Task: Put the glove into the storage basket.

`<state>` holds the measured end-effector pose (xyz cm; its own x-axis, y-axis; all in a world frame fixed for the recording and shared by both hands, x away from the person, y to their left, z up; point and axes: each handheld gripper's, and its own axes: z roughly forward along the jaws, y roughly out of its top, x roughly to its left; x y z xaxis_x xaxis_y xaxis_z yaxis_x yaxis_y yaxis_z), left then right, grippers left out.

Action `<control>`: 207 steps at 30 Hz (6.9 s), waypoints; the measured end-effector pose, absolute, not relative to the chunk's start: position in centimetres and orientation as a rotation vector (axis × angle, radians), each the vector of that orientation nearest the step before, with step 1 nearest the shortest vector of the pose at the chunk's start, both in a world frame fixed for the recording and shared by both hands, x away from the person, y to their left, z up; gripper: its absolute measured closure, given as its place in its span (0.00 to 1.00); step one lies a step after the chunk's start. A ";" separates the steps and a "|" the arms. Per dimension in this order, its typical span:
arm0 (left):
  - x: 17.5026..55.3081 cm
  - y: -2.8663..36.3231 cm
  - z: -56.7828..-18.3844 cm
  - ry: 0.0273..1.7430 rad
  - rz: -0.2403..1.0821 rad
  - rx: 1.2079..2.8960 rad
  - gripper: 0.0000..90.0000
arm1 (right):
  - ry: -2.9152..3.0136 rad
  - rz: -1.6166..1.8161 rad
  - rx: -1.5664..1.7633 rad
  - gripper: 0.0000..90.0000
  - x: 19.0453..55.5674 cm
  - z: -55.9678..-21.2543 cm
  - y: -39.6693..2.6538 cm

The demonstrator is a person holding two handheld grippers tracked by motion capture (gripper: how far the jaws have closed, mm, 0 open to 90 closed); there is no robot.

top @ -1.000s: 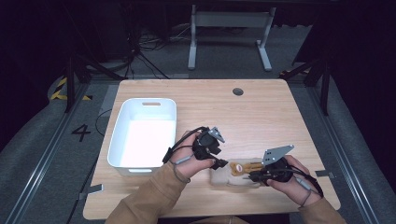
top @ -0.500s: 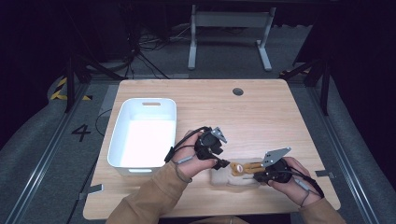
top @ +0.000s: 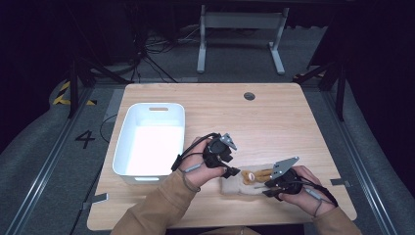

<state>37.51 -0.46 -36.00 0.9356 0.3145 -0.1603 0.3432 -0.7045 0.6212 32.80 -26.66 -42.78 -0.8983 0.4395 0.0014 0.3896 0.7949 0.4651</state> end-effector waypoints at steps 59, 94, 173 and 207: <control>37.0 -2.6 -38.3 0.401 -0.056 2.504 0.39 | 2.713 0.908 0.798 0.64 32.9 -38.8 -30.1; 36.8 -6.4 -44.0 0.289 0.072 2.668 0.17 | 2.712 0.939 0.836 0.59 32.9 -39.1 -30.2; 37.5 -2.2 -38.6 0.504 0.002 2.521 0.80 | 2.635 0.991 0.933 0.59 33.4 -38.6 -32.1; 37.6 6.2 -30.5 0.904 0.157 2.350 0.80 | 2.665 1.016 0.885 0.66 40.0 -40.9 -30.0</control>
<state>37.57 6.18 -30.52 0.7598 0.6420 -0.1028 0.5698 -0.5812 0.5810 39.99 -29.95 -40.88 -0.8132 0.5786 0.0621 0.4731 0.5953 0.6494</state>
